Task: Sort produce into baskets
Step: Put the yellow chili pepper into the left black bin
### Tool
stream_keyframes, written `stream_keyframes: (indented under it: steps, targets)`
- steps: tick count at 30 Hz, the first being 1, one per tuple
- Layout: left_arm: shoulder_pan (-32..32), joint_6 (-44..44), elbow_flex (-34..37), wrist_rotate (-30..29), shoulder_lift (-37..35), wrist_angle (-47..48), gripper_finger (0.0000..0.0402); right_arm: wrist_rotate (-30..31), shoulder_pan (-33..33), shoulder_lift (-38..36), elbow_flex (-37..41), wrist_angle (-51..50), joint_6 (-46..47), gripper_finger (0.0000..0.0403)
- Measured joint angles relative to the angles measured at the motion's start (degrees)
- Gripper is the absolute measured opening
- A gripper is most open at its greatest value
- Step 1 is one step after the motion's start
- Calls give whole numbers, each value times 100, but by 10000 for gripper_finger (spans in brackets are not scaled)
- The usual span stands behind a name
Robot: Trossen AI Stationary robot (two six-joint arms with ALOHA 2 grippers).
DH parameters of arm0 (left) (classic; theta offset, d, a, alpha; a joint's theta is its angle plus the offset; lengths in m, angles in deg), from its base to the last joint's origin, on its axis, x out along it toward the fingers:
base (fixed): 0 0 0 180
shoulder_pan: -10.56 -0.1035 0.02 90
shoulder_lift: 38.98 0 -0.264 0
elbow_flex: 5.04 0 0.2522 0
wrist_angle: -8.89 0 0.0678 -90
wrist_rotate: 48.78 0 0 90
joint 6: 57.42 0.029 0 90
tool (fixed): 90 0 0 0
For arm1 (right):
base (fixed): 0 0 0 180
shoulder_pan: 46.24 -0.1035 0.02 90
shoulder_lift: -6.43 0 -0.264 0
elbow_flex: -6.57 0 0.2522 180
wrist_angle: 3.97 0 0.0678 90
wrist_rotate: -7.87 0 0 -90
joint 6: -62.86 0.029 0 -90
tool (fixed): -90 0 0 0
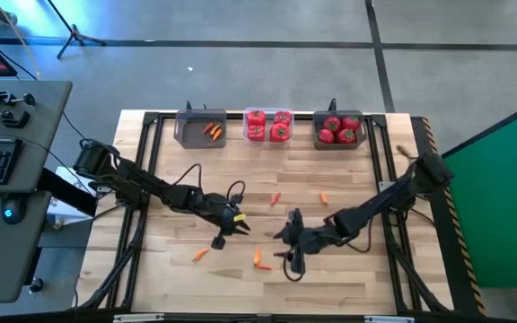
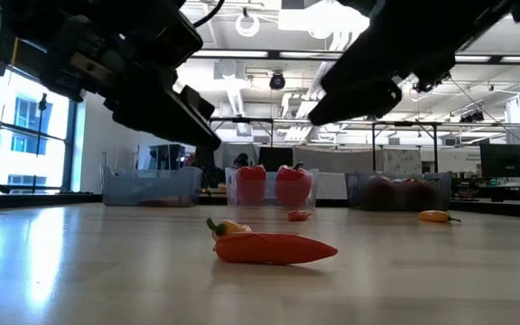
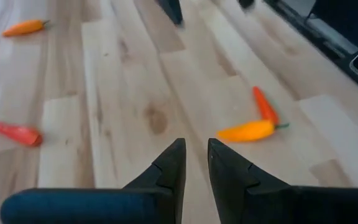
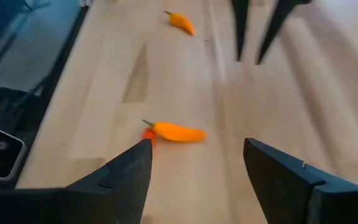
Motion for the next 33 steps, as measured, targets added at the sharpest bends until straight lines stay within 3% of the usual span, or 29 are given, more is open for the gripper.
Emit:
stream_keyframes:
  steps: [8,12,27,33]
  targets:
    - [293,68,-2,-9,22,-35,56,-44,-218,1092,1,1600,-167,245]
    - [479,357,-9,-10,59,-48,56,-56,-215,1395,1,1819,97,245]
    - [1077,2044,-793,-86,1101,74,98,670,-369,1410,-1,2001,-46,245]
    - [1302,3091,-1162,-721,1555,25,106,753,-369,1410,-1,1939,-203,245]
